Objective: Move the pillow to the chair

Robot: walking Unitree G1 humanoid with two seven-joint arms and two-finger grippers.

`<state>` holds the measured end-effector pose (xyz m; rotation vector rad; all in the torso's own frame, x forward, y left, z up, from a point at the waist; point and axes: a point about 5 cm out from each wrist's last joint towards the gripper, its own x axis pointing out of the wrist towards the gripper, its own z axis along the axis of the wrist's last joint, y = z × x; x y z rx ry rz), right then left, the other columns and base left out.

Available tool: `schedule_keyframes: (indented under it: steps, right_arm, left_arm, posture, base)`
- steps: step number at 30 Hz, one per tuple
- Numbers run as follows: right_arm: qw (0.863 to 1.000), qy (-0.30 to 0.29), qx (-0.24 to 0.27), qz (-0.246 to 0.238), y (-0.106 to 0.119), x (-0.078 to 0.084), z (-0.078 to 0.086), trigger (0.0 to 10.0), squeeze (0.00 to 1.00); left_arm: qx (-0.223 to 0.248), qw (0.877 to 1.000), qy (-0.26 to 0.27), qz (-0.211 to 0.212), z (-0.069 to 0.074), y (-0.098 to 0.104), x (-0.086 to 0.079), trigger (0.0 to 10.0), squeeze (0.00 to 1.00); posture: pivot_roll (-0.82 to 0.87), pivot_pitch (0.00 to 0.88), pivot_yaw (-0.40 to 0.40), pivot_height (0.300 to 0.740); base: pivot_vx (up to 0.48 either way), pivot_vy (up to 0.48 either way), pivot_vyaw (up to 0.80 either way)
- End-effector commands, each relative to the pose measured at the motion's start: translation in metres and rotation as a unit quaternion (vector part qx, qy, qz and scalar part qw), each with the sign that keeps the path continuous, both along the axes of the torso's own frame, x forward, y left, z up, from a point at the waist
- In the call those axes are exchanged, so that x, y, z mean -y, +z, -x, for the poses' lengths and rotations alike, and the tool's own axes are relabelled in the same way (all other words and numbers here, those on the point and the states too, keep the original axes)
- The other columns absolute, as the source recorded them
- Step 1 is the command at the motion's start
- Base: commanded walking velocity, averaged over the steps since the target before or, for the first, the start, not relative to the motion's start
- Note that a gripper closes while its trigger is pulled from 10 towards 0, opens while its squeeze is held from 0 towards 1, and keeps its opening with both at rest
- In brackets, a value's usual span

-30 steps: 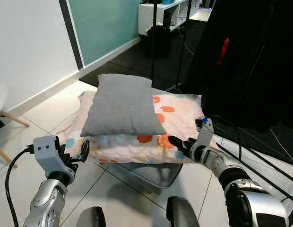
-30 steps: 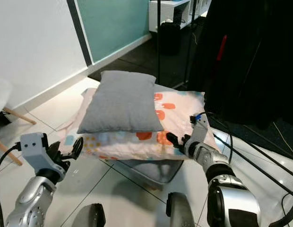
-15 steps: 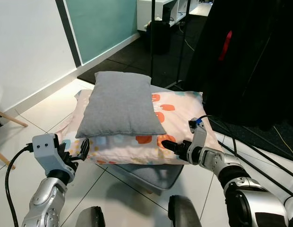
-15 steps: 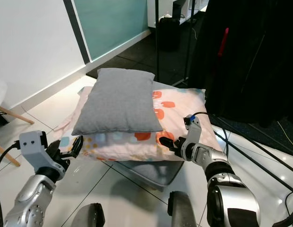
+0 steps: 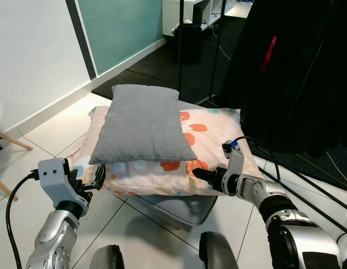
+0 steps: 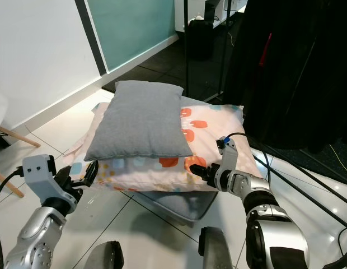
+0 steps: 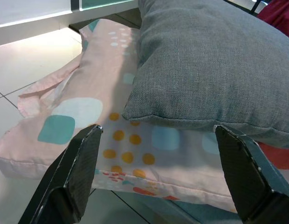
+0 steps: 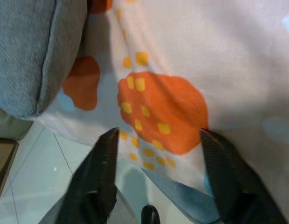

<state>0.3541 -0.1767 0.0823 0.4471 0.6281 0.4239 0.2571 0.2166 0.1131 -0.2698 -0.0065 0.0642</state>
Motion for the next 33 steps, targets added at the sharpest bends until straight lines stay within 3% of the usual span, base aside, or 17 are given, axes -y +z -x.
schedule_keyframes:
  steps: [1,6,14,33]
  right_arm:
    - [1.000,-0.005,0.016,-0.012,0.004,0.002,-0.001,0.0,0.00]
    - [0.993,0.010,0.087,-0.082,0.024,-0.001,-0.008,0.0,0.00]
    - [0.980,0.035,0.141,-0.136,0.042,-0.005,-0.010,0.0,0.00]
    - [0.973,0.026,0.183,-0.141,0.053,-0.005,-0.012,0.0,0.00]
  left_arm:
    - [-0.007,1.000,0.004,0.007,0.002,-0.004,0.000,10.0,0.00]
    - [-0.006,1.000,0.004,0.010,0.000,-0.004,0.000,10.0,0.00]
    - [-0.005,1.000,0.004,0.011,-0.001,-0.003,0.000,10.0,0.00]
    - [-0.003,1.000,0.007,0.014,-0.003,-0.002,0.000,10.0,0.00]
  posture:
    - [-0.07,0.065,-0.029,0.545]
    - [-0.07,0.069,-0.025,0.545]
    - [-0.08,0.070,-0.023,0.545]
    - [-0.09,0.067,-0.026,0.545]
  base:
    - [0.000,0.000,0.00]
    - [0.000,0.000,0.00]
    - [0.000,0.000,0.00]
    - [0.000,0.000,0.00]
